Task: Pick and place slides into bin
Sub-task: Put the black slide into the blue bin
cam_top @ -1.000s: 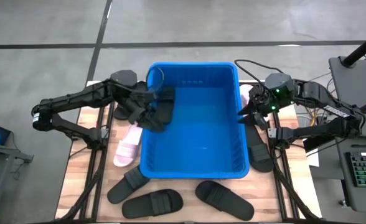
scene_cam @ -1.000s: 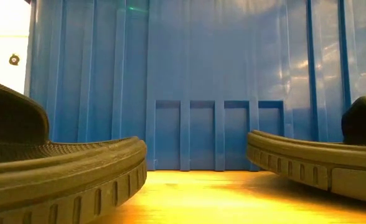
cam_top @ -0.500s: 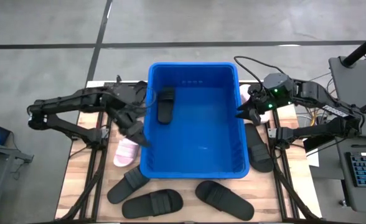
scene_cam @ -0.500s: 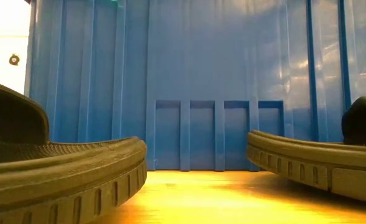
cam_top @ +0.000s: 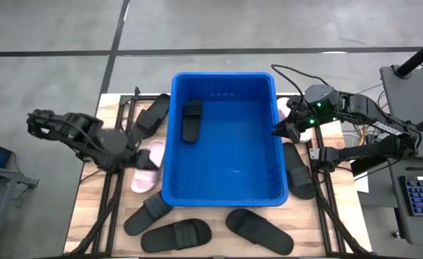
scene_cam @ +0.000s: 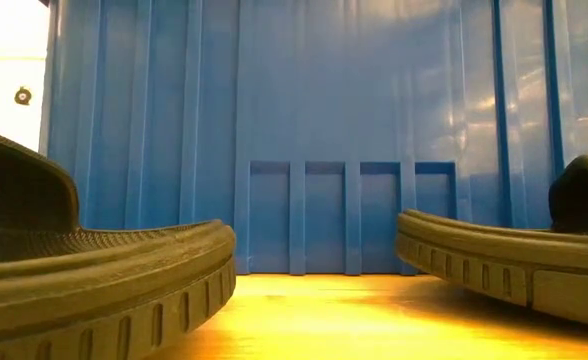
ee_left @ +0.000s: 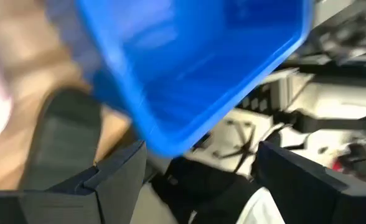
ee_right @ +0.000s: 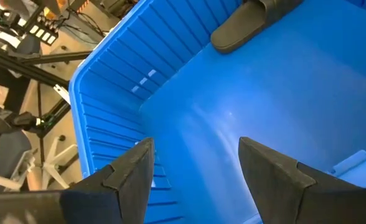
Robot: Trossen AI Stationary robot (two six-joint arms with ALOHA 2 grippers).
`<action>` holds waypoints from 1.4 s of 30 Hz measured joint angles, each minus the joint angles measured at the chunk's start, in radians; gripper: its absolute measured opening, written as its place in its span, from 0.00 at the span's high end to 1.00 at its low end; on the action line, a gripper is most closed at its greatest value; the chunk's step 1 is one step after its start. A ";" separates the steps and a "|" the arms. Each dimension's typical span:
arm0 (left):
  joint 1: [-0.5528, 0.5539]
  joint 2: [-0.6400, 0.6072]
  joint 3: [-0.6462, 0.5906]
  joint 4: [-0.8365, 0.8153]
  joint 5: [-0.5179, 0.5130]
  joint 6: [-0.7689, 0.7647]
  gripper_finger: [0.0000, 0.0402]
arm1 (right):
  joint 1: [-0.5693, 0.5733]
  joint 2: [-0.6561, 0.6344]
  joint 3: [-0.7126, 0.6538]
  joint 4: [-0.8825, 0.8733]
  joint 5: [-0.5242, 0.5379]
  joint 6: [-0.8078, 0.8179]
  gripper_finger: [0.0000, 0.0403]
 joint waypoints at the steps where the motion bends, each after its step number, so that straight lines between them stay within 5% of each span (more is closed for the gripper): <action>1: -0.028 0.011 0.000 -0.013 0.000 -0.025 0.27 | 0.000 0.000 0.000 0.000 0.000 0.006 0.44; 13: -0.303 0.209 0.000 -0.108 -0.003 -0.317 0.27 | 0.000 0.000 0.000 -0.001 0.025 0.021 0.44; 26: -0.472 0.330 0.007 -0.194 -0.103 -0.760 0.27 | 0.000 0.000 0.000 0.000 0.026 0.015 0.44; 42: -0.516 0.518 0.008 -0.231 -0.154 -0.793 0.27 | 0.000 0.000 0.000 0.000 0.026 0.014 0.44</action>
